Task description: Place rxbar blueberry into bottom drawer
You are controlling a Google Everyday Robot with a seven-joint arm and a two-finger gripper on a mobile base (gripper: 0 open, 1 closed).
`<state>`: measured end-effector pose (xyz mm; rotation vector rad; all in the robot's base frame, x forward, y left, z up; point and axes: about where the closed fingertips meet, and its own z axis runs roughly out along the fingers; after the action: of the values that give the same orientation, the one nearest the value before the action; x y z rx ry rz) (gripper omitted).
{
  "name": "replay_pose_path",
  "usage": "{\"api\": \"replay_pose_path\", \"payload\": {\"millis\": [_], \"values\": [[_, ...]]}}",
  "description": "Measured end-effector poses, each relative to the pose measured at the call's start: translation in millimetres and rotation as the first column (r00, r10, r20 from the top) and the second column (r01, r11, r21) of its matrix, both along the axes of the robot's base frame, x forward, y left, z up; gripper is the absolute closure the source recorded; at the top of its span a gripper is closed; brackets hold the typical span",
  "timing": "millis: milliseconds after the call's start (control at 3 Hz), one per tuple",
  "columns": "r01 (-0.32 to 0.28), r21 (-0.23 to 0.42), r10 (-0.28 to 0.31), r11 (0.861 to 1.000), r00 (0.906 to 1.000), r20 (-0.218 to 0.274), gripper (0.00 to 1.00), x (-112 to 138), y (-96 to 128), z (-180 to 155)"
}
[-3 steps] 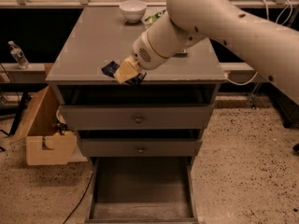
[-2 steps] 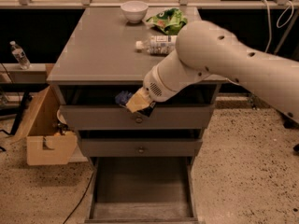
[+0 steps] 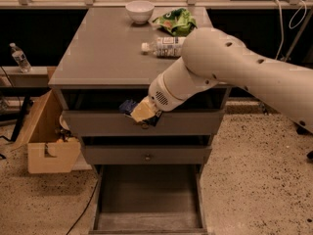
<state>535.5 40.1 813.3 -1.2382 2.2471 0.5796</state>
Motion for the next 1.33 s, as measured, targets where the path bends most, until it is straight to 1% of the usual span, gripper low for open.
{"api": "replay_pose_path", "payload": {"millis": [333, 667, 1000, 1333], "values": [[-0.011, 0.091, 0.016, 0.996, 0.9983, -0.055, 1.00, -15.1, 6.3, -46.2], [-0.005, 0.223, 0.035, 0.975, 0.9906, -0.132, 1.00, -32.5, 10.1, -103.1], [0.028, 0.329, 0.049, 0.944, 0.9736, -0.223, 1.00, -46.5, 12.3, -164.1], [0.028, 0.329, 0.049, 0.944, 0.9736, -0.223, 1.00, -46.5, 12.4, -164.1]]}}
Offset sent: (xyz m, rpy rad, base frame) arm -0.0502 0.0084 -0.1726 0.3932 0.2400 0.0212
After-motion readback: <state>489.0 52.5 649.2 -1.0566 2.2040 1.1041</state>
